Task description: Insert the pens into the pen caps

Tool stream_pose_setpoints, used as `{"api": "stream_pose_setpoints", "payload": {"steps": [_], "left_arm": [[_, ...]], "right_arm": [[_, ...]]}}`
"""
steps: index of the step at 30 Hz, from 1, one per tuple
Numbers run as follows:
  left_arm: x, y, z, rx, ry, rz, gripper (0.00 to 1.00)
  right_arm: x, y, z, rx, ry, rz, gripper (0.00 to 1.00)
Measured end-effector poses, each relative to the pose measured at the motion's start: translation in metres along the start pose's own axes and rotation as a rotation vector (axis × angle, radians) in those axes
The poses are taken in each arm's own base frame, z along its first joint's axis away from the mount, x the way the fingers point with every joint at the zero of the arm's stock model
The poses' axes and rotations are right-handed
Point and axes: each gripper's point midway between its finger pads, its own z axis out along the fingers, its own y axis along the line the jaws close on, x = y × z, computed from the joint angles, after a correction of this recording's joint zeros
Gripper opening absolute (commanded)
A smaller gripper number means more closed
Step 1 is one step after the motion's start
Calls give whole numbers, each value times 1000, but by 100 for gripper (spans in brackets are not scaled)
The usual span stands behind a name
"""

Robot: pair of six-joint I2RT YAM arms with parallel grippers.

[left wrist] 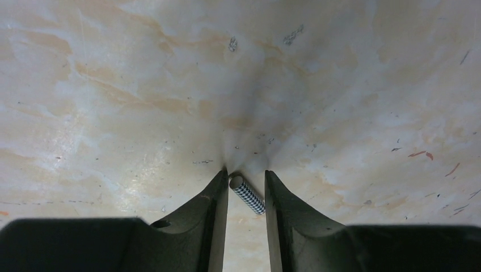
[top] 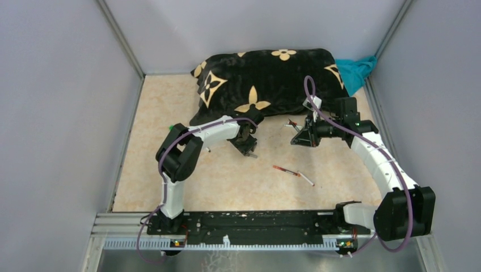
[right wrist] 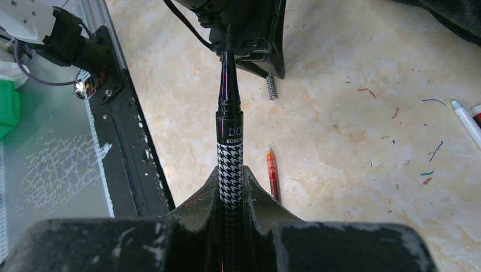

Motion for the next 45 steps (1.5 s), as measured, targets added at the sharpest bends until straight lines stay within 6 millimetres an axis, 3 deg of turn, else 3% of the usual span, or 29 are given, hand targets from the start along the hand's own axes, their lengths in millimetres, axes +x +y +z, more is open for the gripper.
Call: {"api": "stream_pose_setpoints", "payload": {"steps": [14,25,30,35,39,45], "left_arm": [[18,10,-2,-57,71,28,36],[22,7,0,-88,77,81,5],[21,10,0,-59,53,128,0],[10,28,-5,-19,-19,224,0],[1,43,-14,36,-68,303,0],[-11,20,-63,345,-155,385,0]], "right_arm": [[0,-1,-1,5,-3,3,0],[-1,-3,-3,11,-6,6,0],[2,-4,-3,15,-7,12,0],[2,-2,-3,4,-8,14,0],[1,3,-3,-24,-16,14,0],[-2,21,-6,-115,-31,8,0]]}}
